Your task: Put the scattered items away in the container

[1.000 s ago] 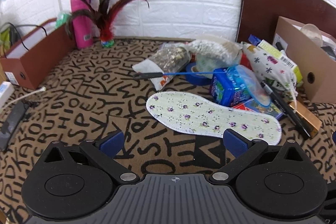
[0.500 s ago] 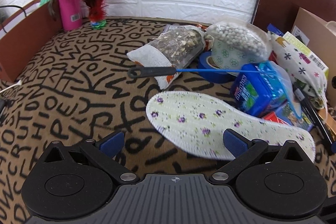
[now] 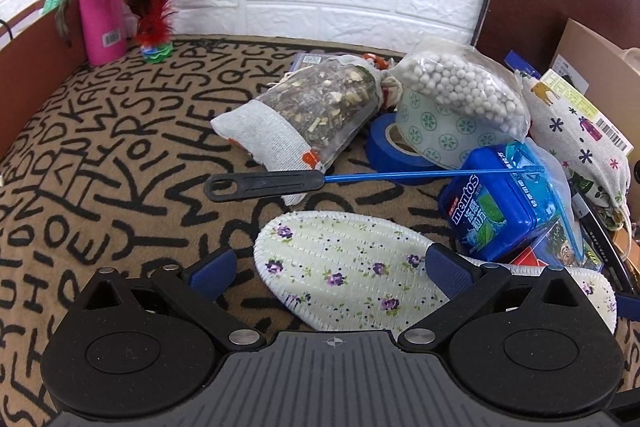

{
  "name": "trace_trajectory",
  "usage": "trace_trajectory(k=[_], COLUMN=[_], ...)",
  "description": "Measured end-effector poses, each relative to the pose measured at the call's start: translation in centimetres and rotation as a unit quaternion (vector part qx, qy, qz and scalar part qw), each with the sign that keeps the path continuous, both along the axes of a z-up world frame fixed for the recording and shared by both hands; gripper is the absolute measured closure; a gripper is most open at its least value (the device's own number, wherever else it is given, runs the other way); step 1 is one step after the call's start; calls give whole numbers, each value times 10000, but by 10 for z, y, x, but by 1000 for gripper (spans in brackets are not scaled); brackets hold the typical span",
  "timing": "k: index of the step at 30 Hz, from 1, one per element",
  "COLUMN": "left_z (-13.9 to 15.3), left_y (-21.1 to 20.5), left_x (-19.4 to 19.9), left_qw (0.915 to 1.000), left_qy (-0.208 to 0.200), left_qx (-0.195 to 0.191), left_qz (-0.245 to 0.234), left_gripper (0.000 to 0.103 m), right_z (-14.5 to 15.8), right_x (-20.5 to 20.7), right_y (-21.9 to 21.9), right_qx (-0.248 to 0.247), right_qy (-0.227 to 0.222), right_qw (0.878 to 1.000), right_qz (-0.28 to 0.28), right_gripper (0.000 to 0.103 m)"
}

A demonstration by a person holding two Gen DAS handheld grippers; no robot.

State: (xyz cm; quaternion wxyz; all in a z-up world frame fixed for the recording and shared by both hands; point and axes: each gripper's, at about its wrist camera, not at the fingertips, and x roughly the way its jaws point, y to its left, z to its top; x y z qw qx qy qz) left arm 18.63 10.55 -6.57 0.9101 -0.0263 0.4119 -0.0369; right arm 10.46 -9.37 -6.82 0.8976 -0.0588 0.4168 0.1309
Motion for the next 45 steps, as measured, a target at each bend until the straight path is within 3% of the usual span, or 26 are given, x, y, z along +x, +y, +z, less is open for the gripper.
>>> trace_trajectory(k=[8,14,19,22,25,27,29,32,34,36,40,45], left_z=[1,2,7,8,10,10,9,9,8,8,13,18], left_y=[-2,-2,-7,-9,-10,-14,-25,-49,-60,-64,-60,-41], left_x=[-4,-8,-15,-24,-36,-47,-60,-80,-89,-91,-83,-62], left_qw=[9996,9996,9995,9994,9987,9956,9933,9920,9905,9914,9948,9969], left_qy=[36,46,54,60,141,257,324,287,291,269,205,138], left_qx=[-94,-82,-17,0,-279,-665,-742,-448,-349,-212,91,127], left_qz=[-268,-264,-324,-340,-411,-610,-828,-1148,-1300,-1260,-993,-769], left_gripper=[4,11,24,30,36,38,37,33,22,15,14,5], right_z=[5,7,11,15,19,21,23,22,20,20,24,26], right_x=[-4,-5,-9,-15,-24,-31,-40,-56,-64,-68,-71,-70], right_y=[6,4,4,3,-4,-13,-22,-35,-46,-58,-76,-79], right_qx=[32,145,157,33,2,84,261,294,352,535,884,904], right_qy=[-23,-16,-34,-162,-243,-192,-78,-10,66,148,76,-53], right_qw=[9998,9997,9994,9993,9990,9989,9985,9986,9987,9981,9960,9959], right_qz=[195,220,306,341,369,425,475,437,361,273,92,55], right_gripper=[30,36,45,45,45,53,53,53,53,53,50,37])
